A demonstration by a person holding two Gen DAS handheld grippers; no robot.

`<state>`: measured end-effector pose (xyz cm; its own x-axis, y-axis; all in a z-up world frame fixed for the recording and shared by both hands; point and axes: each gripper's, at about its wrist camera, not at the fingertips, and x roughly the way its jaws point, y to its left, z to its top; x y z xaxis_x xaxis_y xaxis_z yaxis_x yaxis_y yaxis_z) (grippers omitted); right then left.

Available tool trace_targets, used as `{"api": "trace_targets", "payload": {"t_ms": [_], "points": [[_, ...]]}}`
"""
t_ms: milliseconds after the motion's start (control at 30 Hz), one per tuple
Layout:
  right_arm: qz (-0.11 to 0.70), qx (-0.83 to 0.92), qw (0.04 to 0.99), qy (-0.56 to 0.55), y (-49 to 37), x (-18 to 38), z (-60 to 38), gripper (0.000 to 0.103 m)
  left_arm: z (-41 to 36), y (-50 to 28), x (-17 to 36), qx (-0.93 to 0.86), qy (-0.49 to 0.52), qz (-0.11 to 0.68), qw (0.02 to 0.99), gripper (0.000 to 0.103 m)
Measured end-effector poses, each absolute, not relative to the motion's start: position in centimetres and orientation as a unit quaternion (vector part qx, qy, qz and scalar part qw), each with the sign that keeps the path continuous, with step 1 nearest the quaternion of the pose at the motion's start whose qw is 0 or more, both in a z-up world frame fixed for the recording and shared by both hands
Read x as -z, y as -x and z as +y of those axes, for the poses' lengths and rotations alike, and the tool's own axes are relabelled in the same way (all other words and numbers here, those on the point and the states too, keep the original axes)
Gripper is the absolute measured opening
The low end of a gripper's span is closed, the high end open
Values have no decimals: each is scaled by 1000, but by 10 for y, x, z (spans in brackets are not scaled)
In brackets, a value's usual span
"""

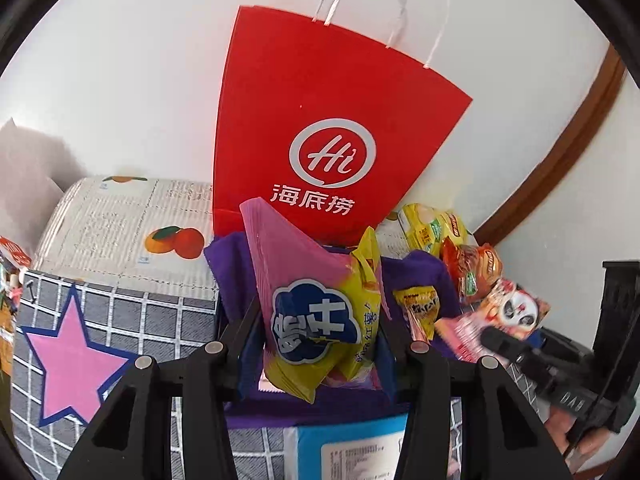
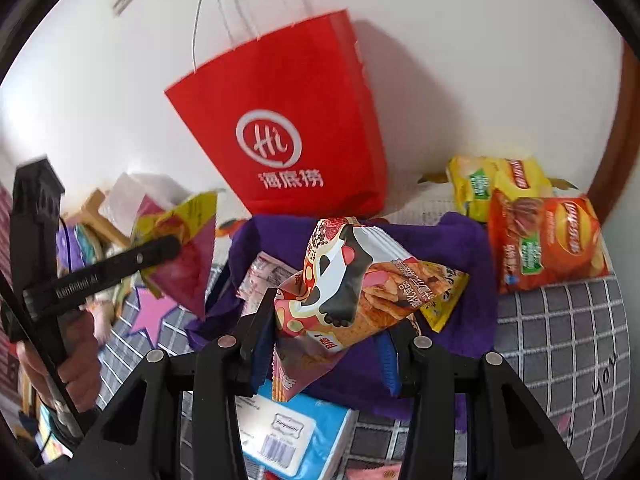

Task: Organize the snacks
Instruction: 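Carry the panda bag and pink-yellow bag up over the purple towel, then lower the panda bag onto the towel and open the right tool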

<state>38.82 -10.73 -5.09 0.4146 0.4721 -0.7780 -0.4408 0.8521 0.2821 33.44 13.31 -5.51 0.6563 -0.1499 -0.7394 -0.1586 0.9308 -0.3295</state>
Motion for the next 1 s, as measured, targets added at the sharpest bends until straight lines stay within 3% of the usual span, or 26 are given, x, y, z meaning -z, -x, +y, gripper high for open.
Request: {"api": "trace_targets", "payload": {"t_ms": [467,1000], "points": [[527,-310,790,33,-412,119,-79,44,141,-348,81,-21,183,438,880,45],[546,-306,778,45,-420,158,-62,44,143,-351,84,-15,186,443,877,46]]}}
